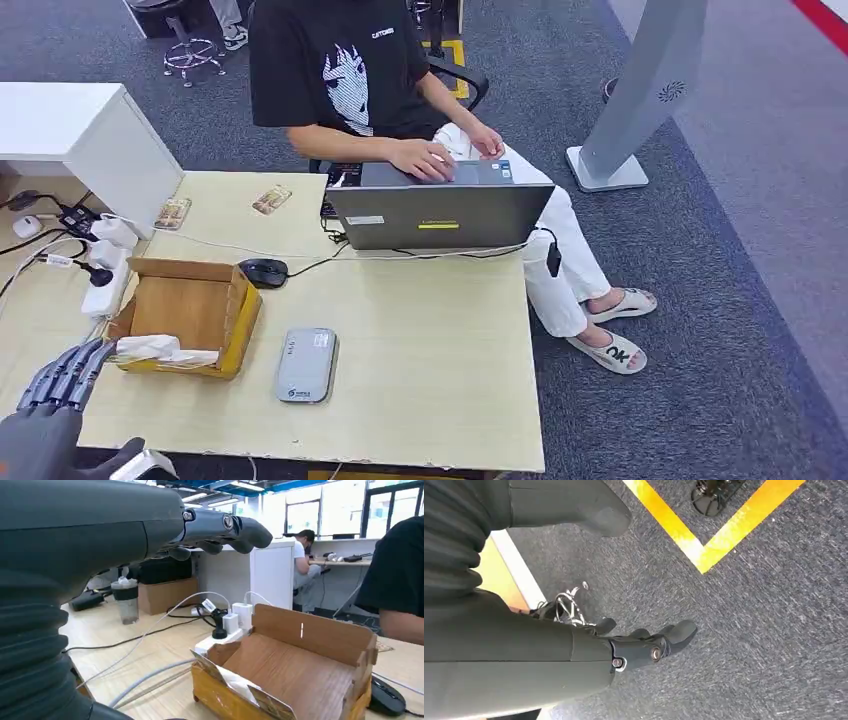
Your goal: Pass the card to the sensor for recognition and then transmit it.
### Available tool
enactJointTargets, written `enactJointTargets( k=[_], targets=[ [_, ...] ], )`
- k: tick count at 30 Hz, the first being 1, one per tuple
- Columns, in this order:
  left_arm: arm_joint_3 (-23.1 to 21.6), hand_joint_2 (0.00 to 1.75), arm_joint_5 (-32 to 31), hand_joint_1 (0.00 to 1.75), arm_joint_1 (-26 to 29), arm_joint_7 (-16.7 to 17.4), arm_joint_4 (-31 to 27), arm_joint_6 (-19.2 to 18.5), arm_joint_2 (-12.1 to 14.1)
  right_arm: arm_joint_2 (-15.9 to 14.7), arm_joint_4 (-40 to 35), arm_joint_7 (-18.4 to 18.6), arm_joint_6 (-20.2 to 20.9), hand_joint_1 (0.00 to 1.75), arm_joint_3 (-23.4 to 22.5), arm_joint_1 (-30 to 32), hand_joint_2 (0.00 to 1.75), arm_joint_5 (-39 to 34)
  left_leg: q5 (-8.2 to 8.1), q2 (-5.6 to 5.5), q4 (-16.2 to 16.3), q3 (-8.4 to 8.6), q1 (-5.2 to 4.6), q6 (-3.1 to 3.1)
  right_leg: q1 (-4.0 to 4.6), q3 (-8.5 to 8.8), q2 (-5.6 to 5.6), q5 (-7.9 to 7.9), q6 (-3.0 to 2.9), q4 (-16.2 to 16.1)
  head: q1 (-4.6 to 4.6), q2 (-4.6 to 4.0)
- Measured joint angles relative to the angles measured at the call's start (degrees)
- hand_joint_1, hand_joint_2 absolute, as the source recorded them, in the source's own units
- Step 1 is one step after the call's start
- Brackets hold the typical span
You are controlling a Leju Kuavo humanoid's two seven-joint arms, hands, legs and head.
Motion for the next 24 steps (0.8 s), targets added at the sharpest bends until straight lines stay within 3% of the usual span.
enactJointTargets(
  k=[3, 11, 13, 18, 24],
  targets=[
    [4.0, 1.75, 1.6, 0.0, -0.2, -2.4, 0.4, -3.3, -1.0, 0.0, -0.3, 0.4, 0.1, 0.0, -0.8, 0.0, 1.75, 1.3, 0.0, 0.0, 0.0, 0.0, 0.0, 0.0, 0.0, 0.0, 0.0, 0.0, 0.0, 0.0, 0.02, 0.0],
    [7.7, 1.75, 0.6, 0.0, -1.6, -1.7, 2.3, -6.1, -3.9, 0.0, -0.3, 0.4, 0.0, 0.0, -1.4, 0.0, 1.75, 3.0, 0.0, -0.01, 0.0, 0.0, 0.0, 0.0, 0.0, 0.01, 0.0, 0.0, 0.0, 0.0, 0.02, 0.0],
    [10.2, 1.75, 0.0, 0.0, -3.3, -1.8, 4.7, -8.6, -5.8, 0.0, -0.3, 0.6, 0.1, 0.0, -1.4, 0.0, 1.75, 4.1, 0.0, -0.01, 0.0, 0.0, 0.0, 0.0, 0.0, 0.02, -0.02, 0.0, 0.0, 0.0, 0.0, 0.0],
    [16.0, 1.75, -2.3, 0.0, -6.8, -6.5, 10.5, -11.3, -9.7, 0.0, -0.3, 1.0, 0.8, 0.0, -1.5, 0.0, 1.75, 5.9, 0.01, -0.04, 0.0, 0.01, 0.02, 0.0, 0.01, 0.03, -0.04, 0.0, 0.0, 0.0, 0.02, 0.0],
    [18.0, 1.75, -7.0, 0.0, -11.1, -8.3, 17.1, -12.9, -12.6, 0.0, -0.3, 1.6, 1.3, 0.0, -1.5, -0.3, 1.75, 7.9, 0.01, -0.04, 0.0, 0.02, 0.02, -0.01, 0.01, 0.05, -0.03, 0.0, 0.0, 0.0, 0.02, 0.0]
  ],
)
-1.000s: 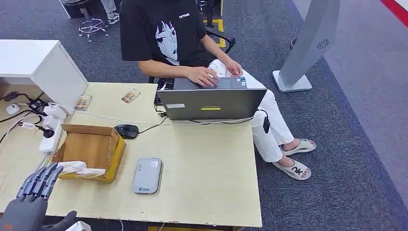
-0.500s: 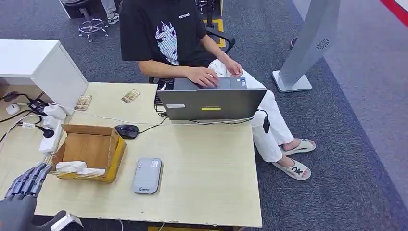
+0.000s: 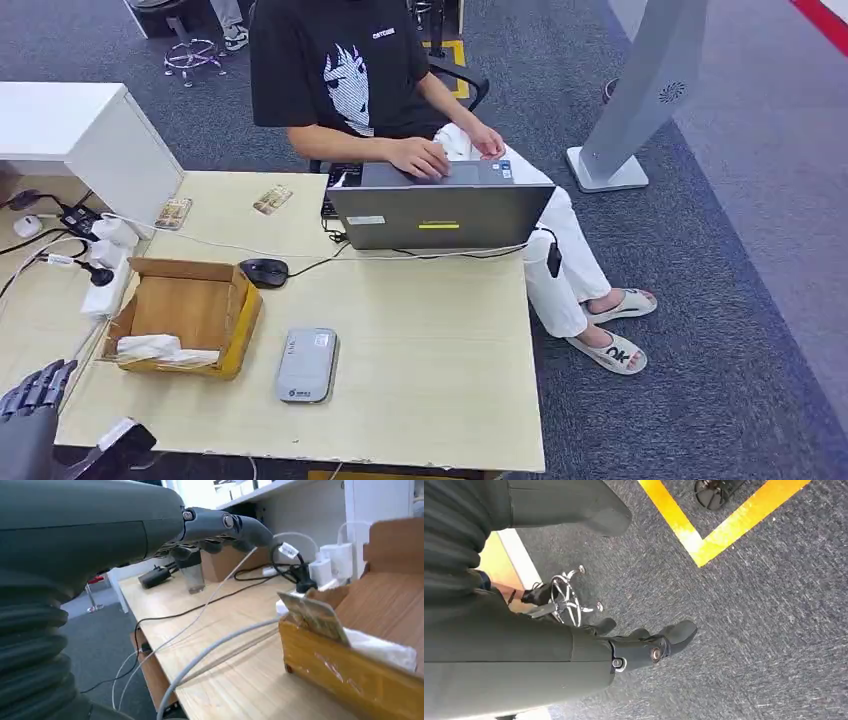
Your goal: Pass the card to the sensor for recognition and then transmit it.
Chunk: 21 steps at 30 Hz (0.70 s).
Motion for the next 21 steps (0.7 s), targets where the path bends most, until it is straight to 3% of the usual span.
enactJointTargets(
  k=[11, 21],
  targets=[
    [0.0, 1.75, -0.7, 0.0, -3.4, -0.1, 5.0, 0.5, -1.3, -0.1, -0.2, 0.0, 0.6, 0.0, -0.3, -0.1, 1.75, 1.0, 0.0, -0.01, 0.0, 0.01, 0.0, 0.0, 0.0, -0.02, 0.0, 0.0, 0.0, 0.0, 0.0, 0.0],
    [-4.1, 1.75, -0.5, 0.0, -5.5, 0.1, 6.9, 5.1, 0.3, -0.1, -0.2, 0.0, 0.7, 0.0, -1.7, -0.3, 1.75, 3.4, 0.0, 0.01, 0.0, 0.03, 0.0, -0.01, 0.0, -0.01, 0.02, 0.01, -0.01, 0.0, 0.0, 0.0]
  ],
)
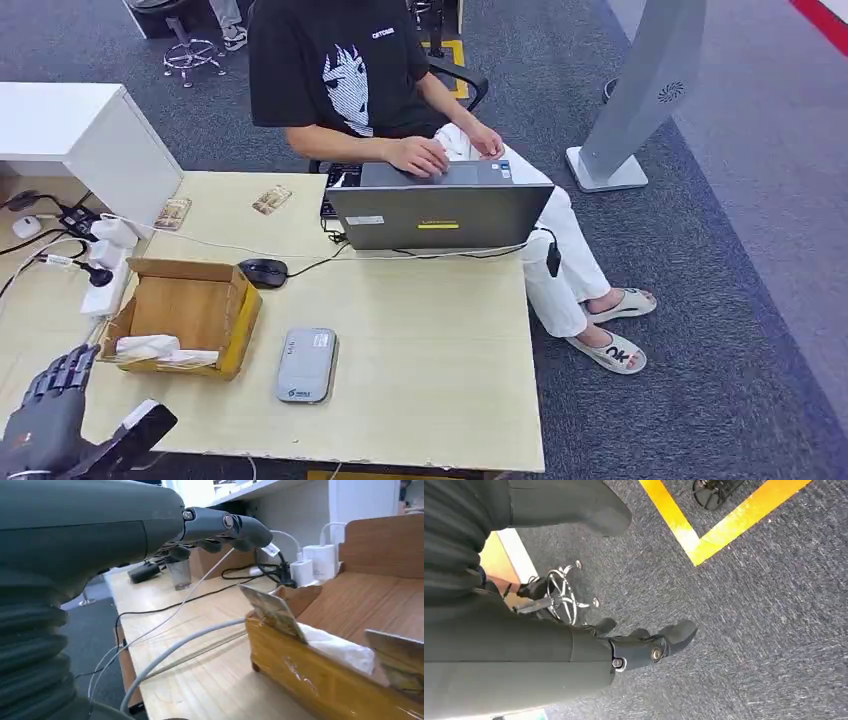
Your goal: Pass the card to the sensor for recognition and then transmit it.
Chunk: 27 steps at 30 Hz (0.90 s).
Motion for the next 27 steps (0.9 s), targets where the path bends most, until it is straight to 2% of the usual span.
enactJointTargets(
  k=[9, 20, 27],
  targets=[
    [-1.7, 1.75, 0.2, 0.0, -0.2, 0.3, 0.1, 0.4, 1.0, 0.0, 0.0, 0.0, 0.1, 0.0, -0.7, 0.0, 1.75, 0.3, 0.0, -0.01, 0.0, -0.01, 0.0, 0.0, 0.0, -0.02, 0.0, -0.01, 0.0, 0.0, 0.0, 0.0],
    [-7.1, 1.75, 0.1, 0.0, -0.4, 0.9, 0.0, 2.8, 2.8, 0.0, -0.2, -0.2, 0.0, 0.0, -1.6, 0.0, 1.75, 1.2, 0.01, 0.0, 0.0, 0.01, 0.0, -0.01, 0.0, 0.0, 0.0, 0.0, 0.0, 0.0, 0.0, 0.0],
    [-8.4, 1.75, 0.9, 0.0, -1.3, 2.0, 0.1, 3.2, 4.0, 0.0, -0.2, -0.2, 0.2, 0.0, -2.0, 0.0, 1.75, 2.4, 0.01, -0.01, 0.0, 0.0, 0.01, -0.01, 0.0, -0.02, 0.0, 0.0, 0.0, 0.0, -0.02, 0.0]
  ],
)
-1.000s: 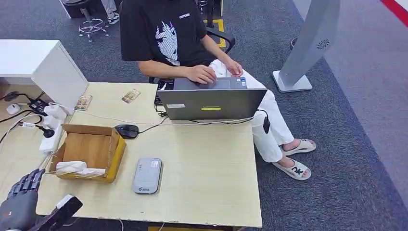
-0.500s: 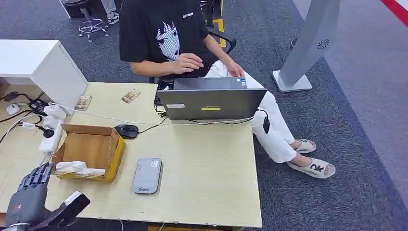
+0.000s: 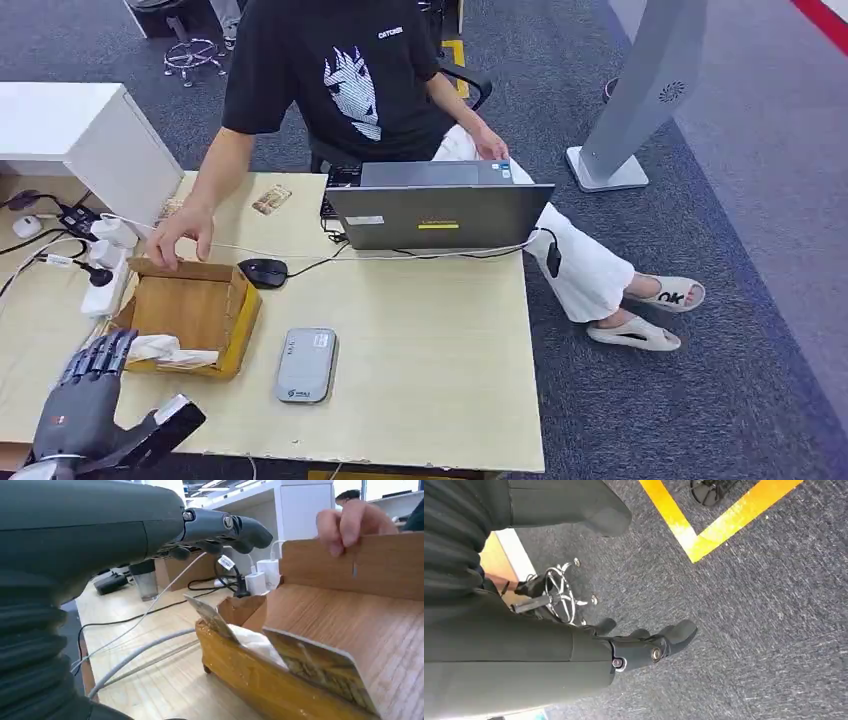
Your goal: Pass the card to the sensor for recognition and then transmit it.
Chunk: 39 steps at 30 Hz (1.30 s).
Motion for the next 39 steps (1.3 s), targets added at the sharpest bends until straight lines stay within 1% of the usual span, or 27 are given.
enactJointTargets(
  k=[6, 14, 17, 24, 34, 35, 36, 37, 38, 39],
  targets=[
    [-0.5, 1.75, 0.4, 0.0, -1.6, 0.9, 1.0, 0.0, 0.8, 0.0, 0.0, 0.0, 0.5, 0.0, -0.2, 0.0, 1.75, 1.1, 0.0, 0.01, 0.0, 0.01, 0.0, 0.0, 0.0, 0.01, 0.01, 0.0, 0.0, 0.0, 0.0, 0.0],
    [-1.2, 1.75, 0.3, 0.0, -2.9, 1.2, 2.6, 0.0, 1.3, 0.0, 0.0, 0.1, 0.5, 0.0, -0.3, -0.1, 1.75, 1.8, 0.0, 0.01, 0.0, 0.0, 0.0, 0.0, 0.0, 0.0, 0.01, 0.0, 0.0, 0.0, 0.04, 0.0],
    [-1.3, 1.75, 0.0, 0.0, -3.8, 2.0, 3.5, 0.0, 1.4, 0.0, 0.0, 0.1, 0.6, 0.0, -0.3, -0.1, 1.75, 2.4, 0.0, 0.01, 0.0, 0.0, 0.0, 0.0, 0.0, 0.0, 0.01, 0.0, 0.0, 0.0, 0.02, 0.0],
    [-1.3, 1.75, 0.0, 0.0, -5.3, 2.0, 5.9, 0.0, 1.6, -0.1, 0.0, 0.1, 0.7, 0.0, -0.3, -0.2, 1.75, 3.0, 0.01, 0.02, 0.0, 0.01, 0.0, -0.01, 0.0, 0.0, 0.01, 0.02, -0.02, 0.0, 0.02, 0.0],
    [-1.4, 1.75, 0.0, 0.0, -5.9, 2.0, 7.1, 0.0, 1.6, -0.2, 0.0, 0.1, 0.7, 0.0, -0.3, -0.3, 1.75, 3.2, 0.0, 0.01, 0.0, 0.0, 0.0, -0.01, 0.0, 0.0, 0.01, 0.01, -0.02, 0.0, 0.02, 0.0],
    [-1.4, 1.75, 0.0, 0.09, -6.0, 2.0, 7.2, 0.0, 1.6, -0.2, 0.0, 0.1, 0.7, 0.0, -0.3, -0.3, 1.75, 3.4, 0.0, 0.01, 0.0, 0.0, 0.0, -0.01, 0.0, 0.0, 0.01, 0.01, -0.02, 0.0, 0.02, 0.0],
    [-1.4, 1.75, -0.1, 0.3, -6.1, 2.0, 7.4, 0.0, 1.6, -0.2, 0.0, 0.1, 0.7, 0.0, -0.3, -0.3, 1.75, 3.5, 0.0, 0.01, 0.0, 0.0, 0.0, -0.01, 0.0, -0.01, 0.01, 0.01, -0.02, 0.0, 0.02, 0.0],
    [-1.5, 1.75, -0.1, 0.86, -6.2, 2.0, 7.6, -0.1, 1.6, -0.2, 0.0, 0.1, 0.8, 0.0, -0.3, -0.3, 1.75, 3.6, 0.0, 0.01, 0.0, 0.0, 0.0, -0.01, 0.0, -0.01, 0.01, 0.01, -0.02, 0.0, 0.02, 0.0],
    [-1.7, 1.75, -0.1, 1.52, -6.2, 2.0, 7.8, -0.2, 1.6, -0.2, 0.0, 0.2, 0.8, 0.0, -0.3, -0.3, 1.75, 3.7, 0.01, 0.01, 0.0, 0.0, 0.0, -0.01, 0.0, 0.0, 0.01, 0.01, -0.02, 0.0, 0.02, 0.0],
    [-1.8, 1.75, -0.1, 1.68, -6.3, 2.0, 8.0, -0.2, 1.6, -0.2, 0.0, 0.2, 0.8, 0.0, -0.3, -0.3, 1.75, 3.9, 0.01, 0.01, 0.0, 0.0, 0.0, -0.01, 0.0, -0.01, 0.01, 0.01, -0.02, 0.0, 0.02, 0.0]
  ],
)
